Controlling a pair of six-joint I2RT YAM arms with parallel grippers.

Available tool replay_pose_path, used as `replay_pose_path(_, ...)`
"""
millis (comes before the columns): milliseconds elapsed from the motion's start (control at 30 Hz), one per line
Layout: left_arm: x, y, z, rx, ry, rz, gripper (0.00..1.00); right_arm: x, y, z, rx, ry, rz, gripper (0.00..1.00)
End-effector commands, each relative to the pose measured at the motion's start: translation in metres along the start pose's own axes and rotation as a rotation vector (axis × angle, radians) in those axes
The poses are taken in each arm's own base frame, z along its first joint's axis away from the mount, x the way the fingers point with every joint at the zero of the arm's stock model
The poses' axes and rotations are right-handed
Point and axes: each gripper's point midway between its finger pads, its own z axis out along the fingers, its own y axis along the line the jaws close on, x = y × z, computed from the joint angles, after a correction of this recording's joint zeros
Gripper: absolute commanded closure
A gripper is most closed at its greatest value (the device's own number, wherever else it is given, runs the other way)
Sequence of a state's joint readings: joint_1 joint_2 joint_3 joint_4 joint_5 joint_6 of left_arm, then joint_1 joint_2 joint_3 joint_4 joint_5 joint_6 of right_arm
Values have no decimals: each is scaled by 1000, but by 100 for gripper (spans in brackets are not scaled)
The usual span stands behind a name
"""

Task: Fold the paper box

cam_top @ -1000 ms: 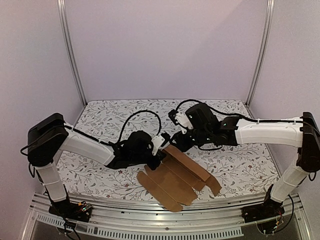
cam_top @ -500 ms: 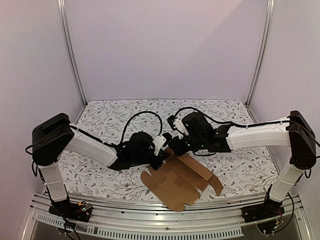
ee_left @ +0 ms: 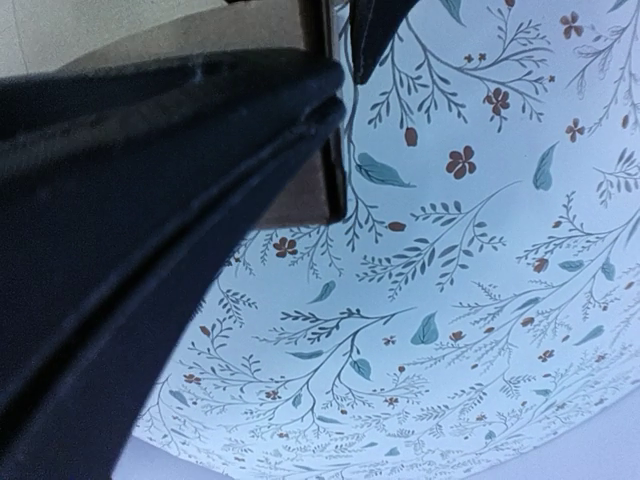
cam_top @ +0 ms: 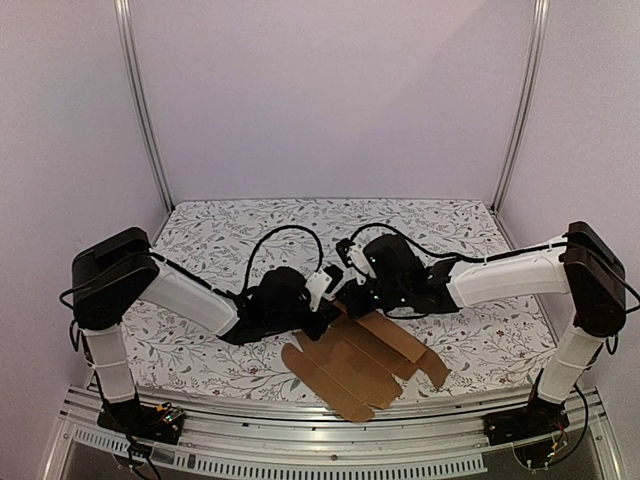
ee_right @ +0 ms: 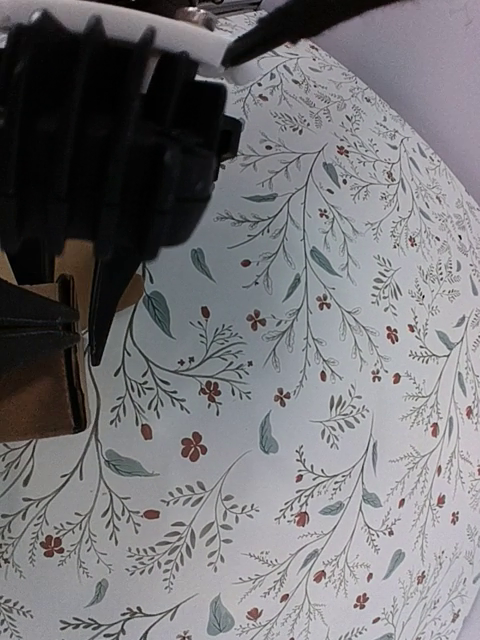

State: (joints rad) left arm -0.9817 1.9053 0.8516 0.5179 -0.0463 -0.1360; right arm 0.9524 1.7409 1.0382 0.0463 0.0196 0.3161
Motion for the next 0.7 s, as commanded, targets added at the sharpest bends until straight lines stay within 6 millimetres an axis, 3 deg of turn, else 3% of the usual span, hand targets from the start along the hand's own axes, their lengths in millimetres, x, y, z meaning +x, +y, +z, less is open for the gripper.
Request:
replay_pose_path(0, -2, 2, 4, -14, -52, -38, 80, 22, -8, 8, 14, 51, 14, 100)
replay_pose_path(667, -1, 4, 22, -22, -132, -118, 78, 14, -4, 6, 6, 33, 36, 100)
